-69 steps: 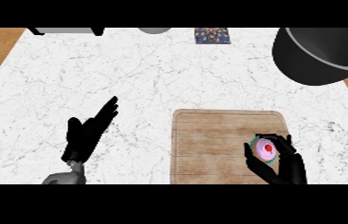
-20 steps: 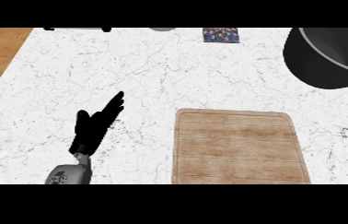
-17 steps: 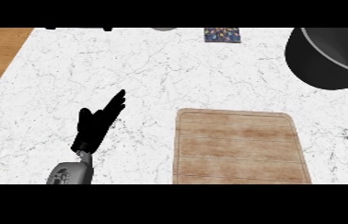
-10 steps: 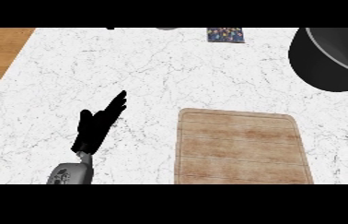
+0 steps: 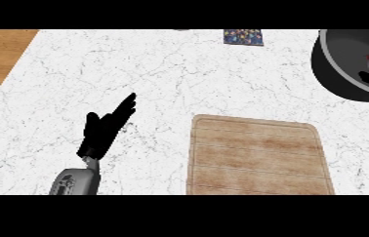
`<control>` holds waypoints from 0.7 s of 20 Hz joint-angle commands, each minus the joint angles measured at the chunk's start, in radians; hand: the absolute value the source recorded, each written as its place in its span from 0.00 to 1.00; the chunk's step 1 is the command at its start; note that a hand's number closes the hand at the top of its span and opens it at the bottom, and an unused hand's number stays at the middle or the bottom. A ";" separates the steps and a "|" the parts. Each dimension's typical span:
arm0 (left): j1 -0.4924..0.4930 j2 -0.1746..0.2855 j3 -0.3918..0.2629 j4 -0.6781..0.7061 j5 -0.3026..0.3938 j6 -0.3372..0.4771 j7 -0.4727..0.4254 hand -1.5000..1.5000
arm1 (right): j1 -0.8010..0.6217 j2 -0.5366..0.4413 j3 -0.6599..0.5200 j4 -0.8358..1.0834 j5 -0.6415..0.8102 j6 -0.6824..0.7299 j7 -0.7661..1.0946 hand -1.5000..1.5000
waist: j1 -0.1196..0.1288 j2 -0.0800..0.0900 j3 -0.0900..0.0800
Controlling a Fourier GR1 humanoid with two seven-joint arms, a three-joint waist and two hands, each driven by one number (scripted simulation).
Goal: Pick the cupcake from the cutting board and place it in the pot
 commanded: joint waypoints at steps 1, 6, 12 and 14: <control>-0.007 0.008 0.009 0.017 0.000 -0.001 -0.013 0.50 | -0.033 0.056 0.025 0.093 0.032 0.103 0.123 0.00 | 0.007 0.008 0.005; -0.017 0.013 0.016 0.054 0.002 -0.006 -0.048 0.50 | -0.036 0.114 -0.041 0.095 -0.025 0.059 0.058 0.00 | -0.009 0.008 0.007; 0.025 -0.011 0.000 0.010 -0.008 0.021 -0.022 0.50 | -0.067 0.105 -0.297 0.021 -0.275 -0.129 -0.078 0.00 | -0.025 -0.001 0.010; 0.012 -0.006 0.001 0.007 -0.011 0.022 -0.025 0.50 | -0.066 0.112 -0.359 0.018 -0.329 -0.209 -0.091 0.00 | -0.019 0.006 0.010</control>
